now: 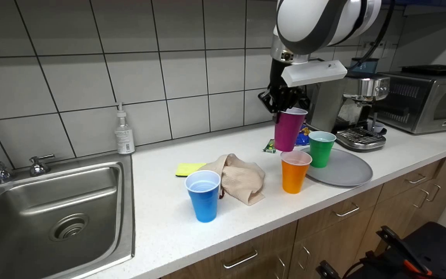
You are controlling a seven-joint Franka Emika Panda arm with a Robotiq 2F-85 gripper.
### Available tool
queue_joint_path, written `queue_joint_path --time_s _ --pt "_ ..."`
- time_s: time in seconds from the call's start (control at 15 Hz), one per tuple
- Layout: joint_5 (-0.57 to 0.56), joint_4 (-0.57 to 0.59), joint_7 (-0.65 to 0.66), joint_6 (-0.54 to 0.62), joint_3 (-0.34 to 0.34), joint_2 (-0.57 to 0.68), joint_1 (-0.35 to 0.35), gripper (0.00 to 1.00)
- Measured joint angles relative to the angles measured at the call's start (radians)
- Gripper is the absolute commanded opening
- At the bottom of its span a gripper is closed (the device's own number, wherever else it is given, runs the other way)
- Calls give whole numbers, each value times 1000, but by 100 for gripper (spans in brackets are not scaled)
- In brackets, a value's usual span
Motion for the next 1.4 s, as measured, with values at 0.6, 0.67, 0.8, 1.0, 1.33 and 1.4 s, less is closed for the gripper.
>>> queue_joint_path --time_s 0.6,0.67,0.8,1.0,1.33,1.4 --pt "0 -32 0 -50 5 -24 -16 1" --pt "0 -34 0 -53 5 -25 -18 1" --pt "0 -37 1 -56 5 -25 -23 1" --pt "-1 -37 1 -56 9 -25 -33 1" --pt "-5 -37 1 -56 13 -23 -50 1" --pt "-8 -37 2 -56 13 -21 -52 1"
